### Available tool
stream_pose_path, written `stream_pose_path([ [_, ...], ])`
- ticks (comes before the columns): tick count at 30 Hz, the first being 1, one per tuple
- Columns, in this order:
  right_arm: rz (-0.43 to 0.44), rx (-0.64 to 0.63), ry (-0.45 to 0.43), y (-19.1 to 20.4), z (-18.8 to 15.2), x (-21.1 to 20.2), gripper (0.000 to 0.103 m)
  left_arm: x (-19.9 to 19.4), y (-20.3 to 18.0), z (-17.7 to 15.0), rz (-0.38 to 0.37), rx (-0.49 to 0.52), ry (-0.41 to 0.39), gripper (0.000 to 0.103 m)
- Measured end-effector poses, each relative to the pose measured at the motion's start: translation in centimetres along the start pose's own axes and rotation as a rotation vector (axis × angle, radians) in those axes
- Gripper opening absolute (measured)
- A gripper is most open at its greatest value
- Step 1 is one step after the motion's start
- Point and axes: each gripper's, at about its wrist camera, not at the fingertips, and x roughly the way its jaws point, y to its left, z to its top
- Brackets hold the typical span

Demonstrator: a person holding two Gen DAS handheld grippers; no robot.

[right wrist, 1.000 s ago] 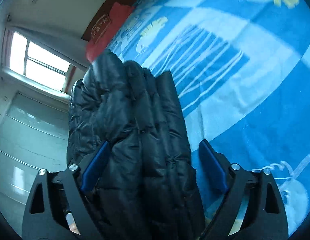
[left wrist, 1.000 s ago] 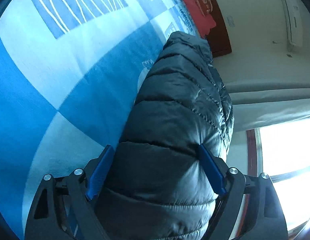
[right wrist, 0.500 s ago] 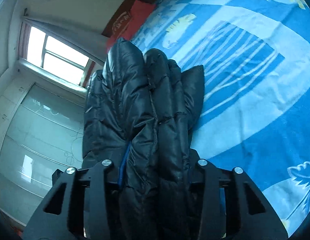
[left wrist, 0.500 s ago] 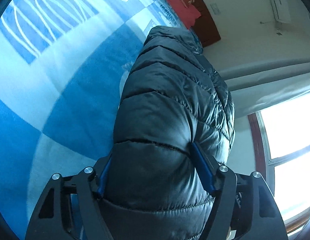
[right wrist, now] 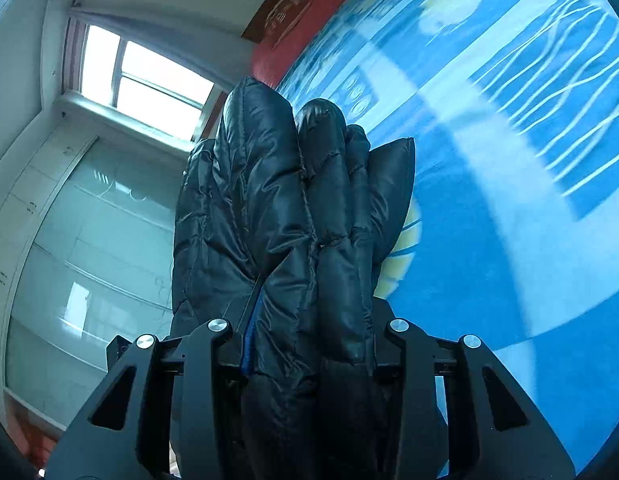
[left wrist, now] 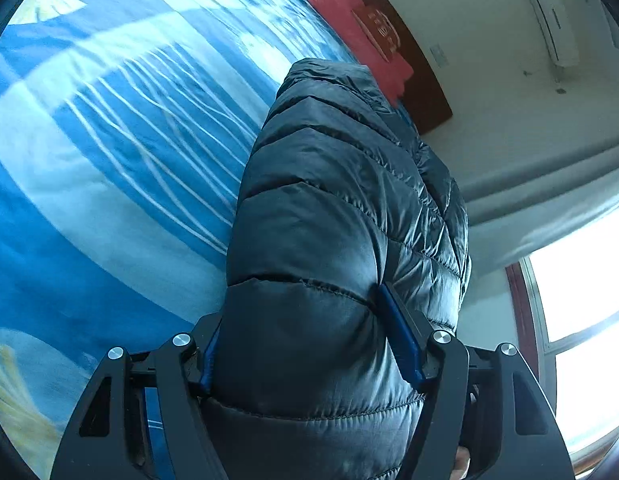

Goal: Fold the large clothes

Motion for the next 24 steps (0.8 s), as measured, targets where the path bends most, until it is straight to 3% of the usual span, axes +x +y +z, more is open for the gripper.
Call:
stream_pose_path([
  [8, -0.041, 0.002, 0.011, -0.3, -0.1, 0.9, 0.041, 0.2, 2.7, -0.2, -0.014, -0.019, -0.007, 0.067],
  [11, -0.067, -0.014, 0.013, 0.0, -0.2, 0.8, 0.048, 0.0, 3.1, 0.1, -0.029, -0.023, 0.003, 0.067],
  [16, -0.116, -0.062, 0.028, 0.5, 0.1, 0.2, 0.07, -0.5, 2.1, 0.8, -0.035, 0.034, 0.032, 0.069],
  [21, -0.133, -0.128, 0.0, 1.8, 1.2, -2.3, 0.081, -3.2, 2.2, 1.9, -0.062, 0.101, 0.008, 0.074],
  [24, -0.14, -0.118, -0.007, 2.3, 3.4, -1.4, 0.082, -3.1, 1.7, 3.7, -0.048, 0.124, -0.02, 0.075],
])
